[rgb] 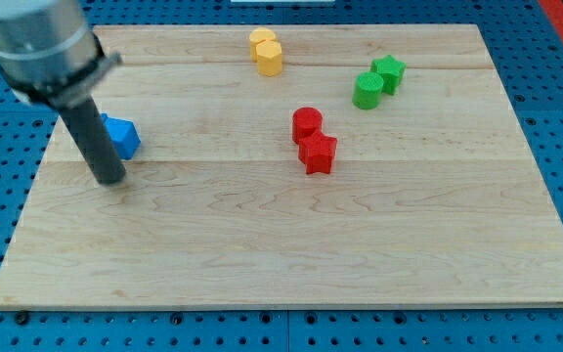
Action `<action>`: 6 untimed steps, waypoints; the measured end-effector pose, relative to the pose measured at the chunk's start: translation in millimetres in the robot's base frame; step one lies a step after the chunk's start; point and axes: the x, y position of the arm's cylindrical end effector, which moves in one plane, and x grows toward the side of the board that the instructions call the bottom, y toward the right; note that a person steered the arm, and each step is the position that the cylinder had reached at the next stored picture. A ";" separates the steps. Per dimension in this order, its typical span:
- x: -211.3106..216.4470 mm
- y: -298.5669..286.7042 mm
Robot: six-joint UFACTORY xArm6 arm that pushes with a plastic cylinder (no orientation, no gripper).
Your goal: Slide blue triangle a bit right
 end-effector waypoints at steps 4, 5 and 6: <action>-39.9 -93.3; -81.5 -63.3; -90.6 -49.0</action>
